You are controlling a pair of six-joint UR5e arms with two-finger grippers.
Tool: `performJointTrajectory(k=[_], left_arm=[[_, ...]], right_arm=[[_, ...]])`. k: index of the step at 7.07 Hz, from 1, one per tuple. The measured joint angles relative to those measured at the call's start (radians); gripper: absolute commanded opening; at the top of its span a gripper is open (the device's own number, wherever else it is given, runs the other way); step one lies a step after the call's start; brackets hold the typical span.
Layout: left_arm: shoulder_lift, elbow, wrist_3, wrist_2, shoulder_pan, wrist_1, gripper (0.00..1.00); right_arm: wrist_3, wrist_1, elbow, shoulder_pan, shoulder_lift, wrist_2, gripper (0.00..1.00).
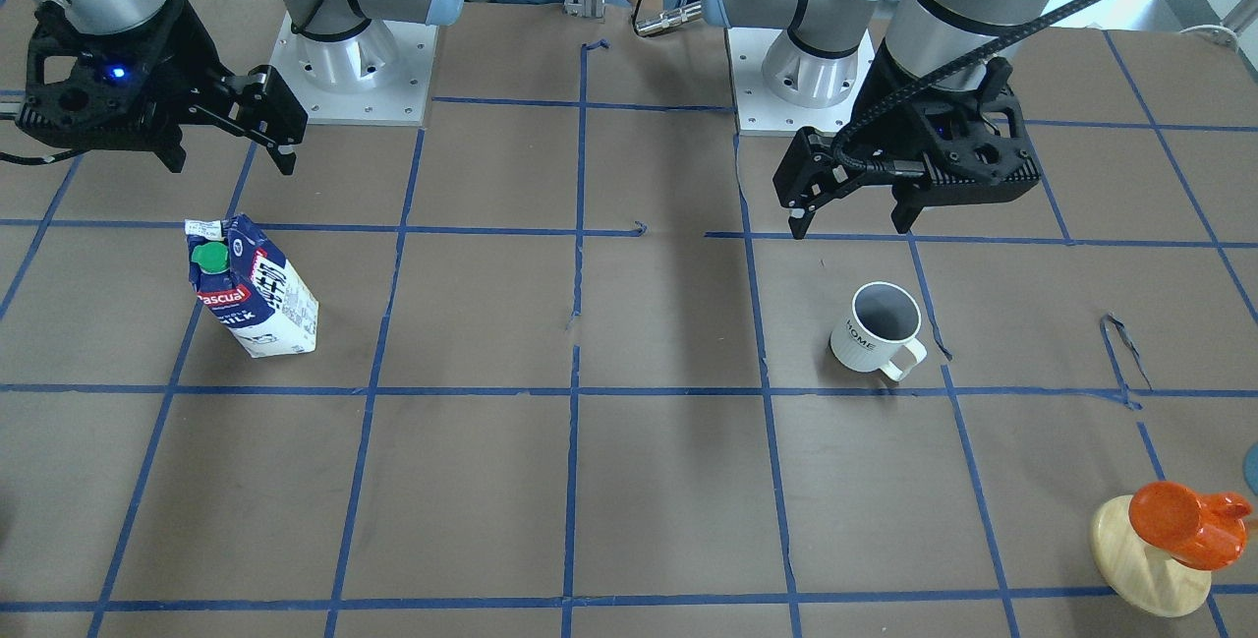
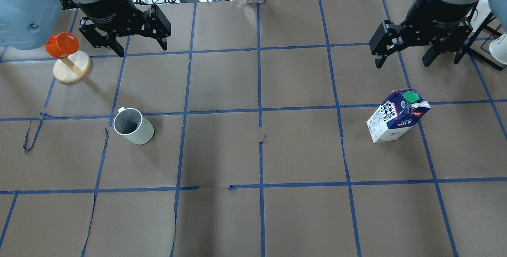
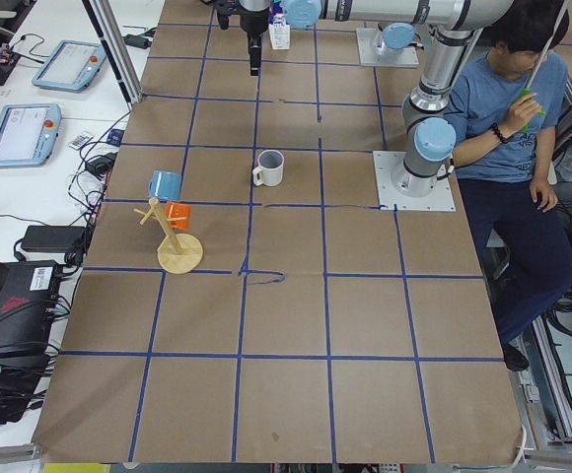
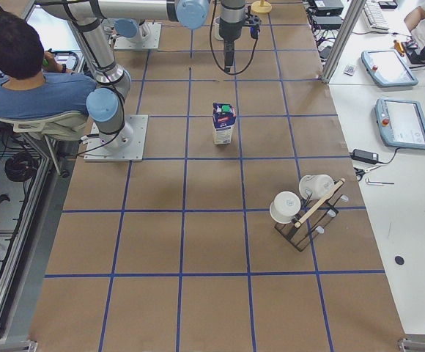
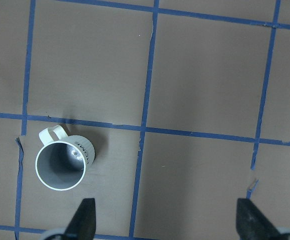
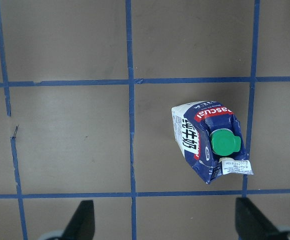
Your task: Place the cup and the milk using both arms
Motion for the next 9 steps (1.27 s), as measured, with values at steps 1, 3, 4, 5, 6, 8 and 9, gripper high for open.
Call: performJointTrajectory(k=[1, 3, 4, 5, 6, 8, 9], left_arm=[[0.000, 0.000, 0.000, 0.001, 0.000, 0.000, 1.00], [-0.004, 0.000, 0.001, 0.003, 0.006, 0.000, 1.00], [-0.007, 0.000, 0.002, 0.005, 0.010, 0.001, 1.00], [-0.009, 0.000, 0.002, 0.006, 0.011, 0.001, 1.00], [-0.010, 0.000, 0.002, 0.006, 0.012, 0.001, 1.00], [-0.009, 0.000, 0.002, 0.004, 0.012, 0.001, 1.00], [-0.009, 0.000, 0.002, 0.002, 0.012, 0.001, 1.00]], right_arm=[[0.000, 0.000, 0.000, 0.003, -0.002, 0.000, 1.00], [0.011, -0.005, -0.001, 0.042, -0.004, -0.006, 1.00], [0.043, -0.010, -0.001, 0.065, -0.003, -0.009, 1.00], [0.080, -0.013, 0.000, 0.076, -0.003, -0.010, 1.00], [0.095, -0.013, 0.000, 0.080, -0.002, -0.011, 1.00], [0.102, -0.015, 0.001, 0.080, -0.002, -0.019, 1.00], [0.103, -0.016, 0.001, 0.080, -0.003, -0.025, 1.00]])
